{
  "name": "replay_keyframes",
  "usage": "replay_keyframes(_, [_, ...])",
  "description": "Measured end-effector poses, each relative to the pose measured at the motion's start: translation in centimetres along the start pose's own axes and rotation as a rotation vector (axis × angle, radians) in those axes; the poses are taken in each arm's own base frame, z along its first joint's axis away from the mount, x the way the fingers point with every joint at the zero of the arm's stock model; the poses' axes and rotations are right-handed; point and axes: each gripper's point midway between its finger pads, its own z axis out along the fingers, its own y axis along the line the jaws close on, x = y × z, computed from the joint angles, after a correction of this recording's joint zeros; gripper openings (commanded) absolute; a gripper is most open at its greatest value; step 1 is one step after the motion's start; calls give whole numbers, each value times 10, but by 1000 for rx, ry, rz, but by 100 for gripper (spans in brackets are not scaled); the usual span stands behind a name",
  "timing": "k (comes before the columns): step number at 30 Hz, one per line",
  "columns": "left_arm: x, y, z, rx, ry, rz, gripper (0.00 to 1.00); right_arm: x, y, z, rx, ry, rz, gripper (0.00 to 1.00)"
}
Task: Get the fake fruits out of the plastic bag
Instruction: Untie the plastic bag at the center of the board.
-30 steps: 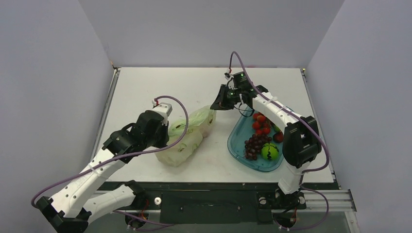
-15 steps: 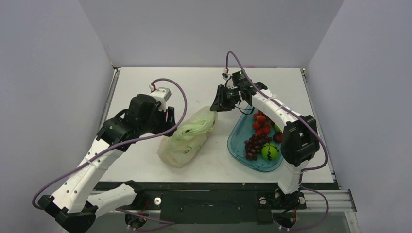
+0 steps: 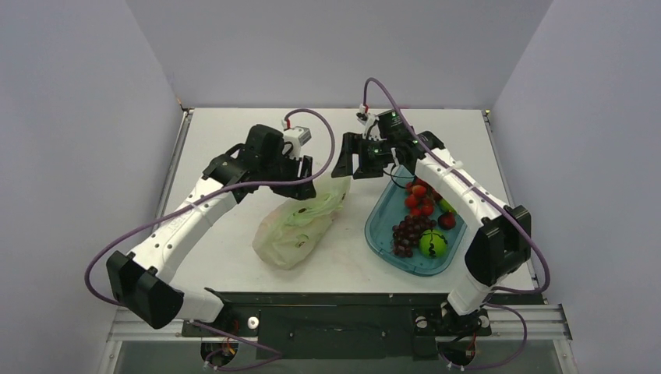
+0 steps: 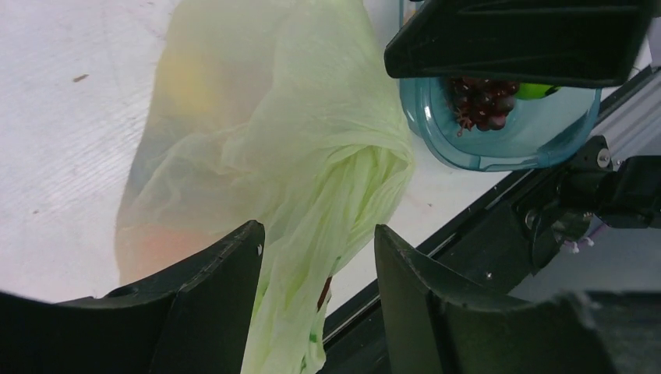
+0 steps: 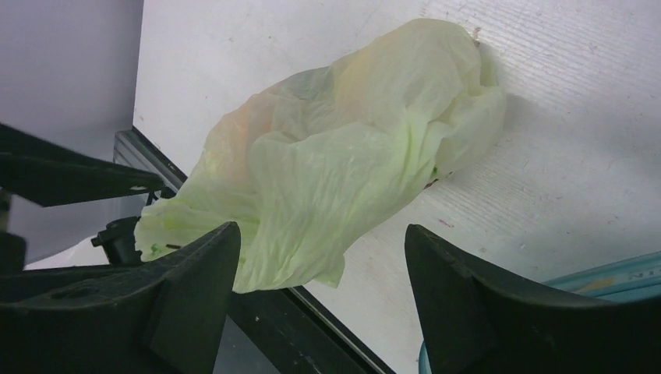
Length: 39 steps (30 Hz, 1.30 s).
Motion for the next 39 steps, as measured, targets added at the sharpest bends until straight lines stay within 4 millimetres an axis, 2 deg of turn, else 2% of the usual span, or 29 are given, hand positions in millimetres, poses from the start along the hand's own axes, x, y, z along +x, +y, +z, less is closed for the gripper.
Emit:
replay_keyframes(4, [12, -14, 15, 60, 51, 12, 45, 4, 16, -10, -23, -9, -46, 74])
replay_keyframes(6, [18, -20, 17, 87, 68, 18, 38, 10, 23, -10, -34, -1, -65, 73])
replay_keyframes(9, [26, -25, 21, 115, 91, 14, 32, 29, 29, -1, -42, 44, -85, 73])
replay_keyframes(13, [35, -26, 25, 126, 119, 7, 36, 57, 25, 8, -33, 122, -92, 70])
replay_keyframes(17, [40, -27, 26, 125, 125, 7, 40, 66, 20, 12, -24, 151, -86, 55])
replay_keyframes(21, [40, -25, 22, 111, 114, 12, 41, 69, 17, 17, -22, 168, -81, 28])
replay_keyframes(22, [40, -25, 23, 106, 112, 13, 42, 69, 16, 18, -20, 172, -82, 15])
replay_keyframes(24, [40, -22, 23, 90, 109, 14, 43, 71, 14, 21, -18, 179, -82, 0])
replay_keyframes(29, [39, -14, 26, 50, 106, 22, 41, 71, 14, 21, -20, 185, -80, 0])
replay_keyframes(32, [44, -8, 34, 25, 134, 21, 34, 66, 15, 20, -25, 173, -83, 0])
replay_keyframes(34, [49, -4, 40, 14, 155, 20, 20, 62, 15, 18, -27, 163, -83, 0])
replay_keyframes(35, [52, -2, 42, 8, 165, 19, 8, 59, 15, 17, -28, 158, -81, 0])
replay_keyframes(36, [54, -1, 42, 2, 174, 20, 3, 56, 14, 16, -29, 151, -79, 0])
replay_keyframes(37, [57, 2, 42, -9, 182, 19, 0, 53, 14, 15, -29, 144, -77, 0])
replay_keyframes(39, [58, 8, 40, -46, 184, 30, 0, 48, 12, 13, -28, 131, -71, 0])
